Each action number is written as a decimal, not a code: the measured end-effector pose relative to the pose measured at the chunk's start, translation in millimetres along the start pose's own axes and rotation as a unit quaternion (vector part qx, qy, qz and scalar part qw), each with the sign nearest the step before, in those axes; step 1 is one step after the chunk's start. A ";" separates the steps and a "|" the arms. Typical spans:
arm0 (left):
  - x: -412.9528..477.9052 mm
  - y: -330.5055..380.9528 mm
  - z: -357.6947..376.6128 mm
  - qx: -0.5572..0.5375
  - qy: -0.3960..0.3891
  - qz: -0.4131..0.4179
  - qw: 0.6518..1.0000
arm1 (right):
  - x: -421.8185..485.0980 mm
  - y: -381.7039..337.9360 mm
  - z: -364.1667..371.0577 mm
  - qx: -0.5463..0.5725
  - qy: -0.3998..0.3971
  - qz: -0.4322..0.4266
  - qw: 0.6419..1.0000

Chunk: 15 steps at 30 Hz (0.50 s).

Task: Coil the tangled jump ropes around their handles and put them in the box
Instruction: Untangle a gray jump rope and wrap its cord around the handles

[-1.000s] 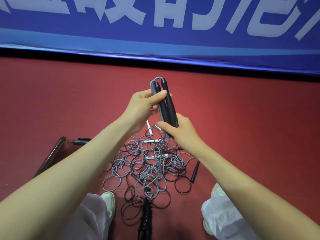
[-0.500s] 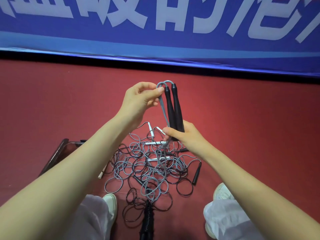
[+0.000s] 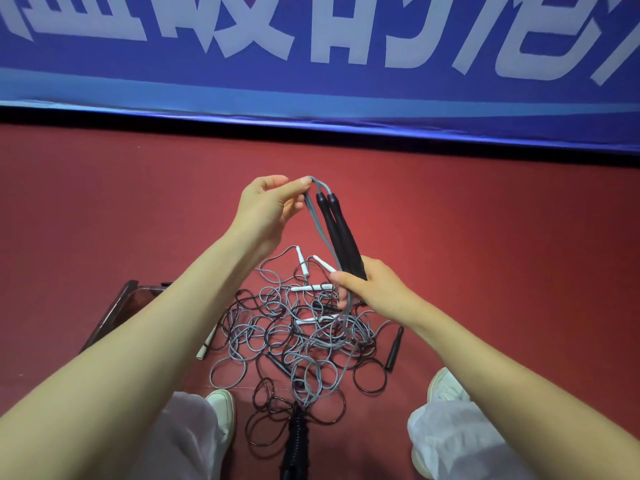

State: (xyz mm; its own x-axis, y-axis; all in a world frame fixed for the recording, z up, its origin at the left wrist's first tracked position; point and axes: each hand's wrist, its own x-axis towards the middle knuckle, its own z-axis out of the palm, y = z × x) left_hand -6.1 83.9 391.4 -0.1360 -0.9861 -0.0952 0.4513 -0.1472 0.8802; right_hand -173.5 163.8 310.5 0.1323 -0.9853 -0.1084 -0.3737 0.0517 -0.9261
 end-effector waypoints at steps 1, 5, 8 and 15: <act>-0.3 -0.6 1.7 -0.016 -0.014 -0.013 1.000 | -1.1 -1.8 1.7 0.043 -0.004 0.005 0.999; -8.9 -10.0 8.6 0.057 -0.124 -0.070 0.988 | -2.5 -17.8 1.0 0.209 0.004 -0.005 0.978; -18.3 -23.2 10.3 0.139 -0.182 -0.102 0.968 | -2.3 -31.3 -11.9 0.287 -0.023 -0.016 0.958; -14.0 -21.4 5.4 0.133 -0.246 -0.095 0.956 | -5.8 -35.7 -15.6 0.273 -0.105 0.006 0.956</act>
State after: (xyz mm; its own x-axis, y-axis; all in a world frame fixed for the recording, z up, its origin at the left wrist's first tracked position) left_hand -18.5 101.3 376.4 -0.6203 -0.7789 -0.0928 0.1467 -0.2313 0.9618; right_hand -175.2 165.2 349.9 0.3343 -0.9325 -0.1369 0.1503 0.1962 -0.9690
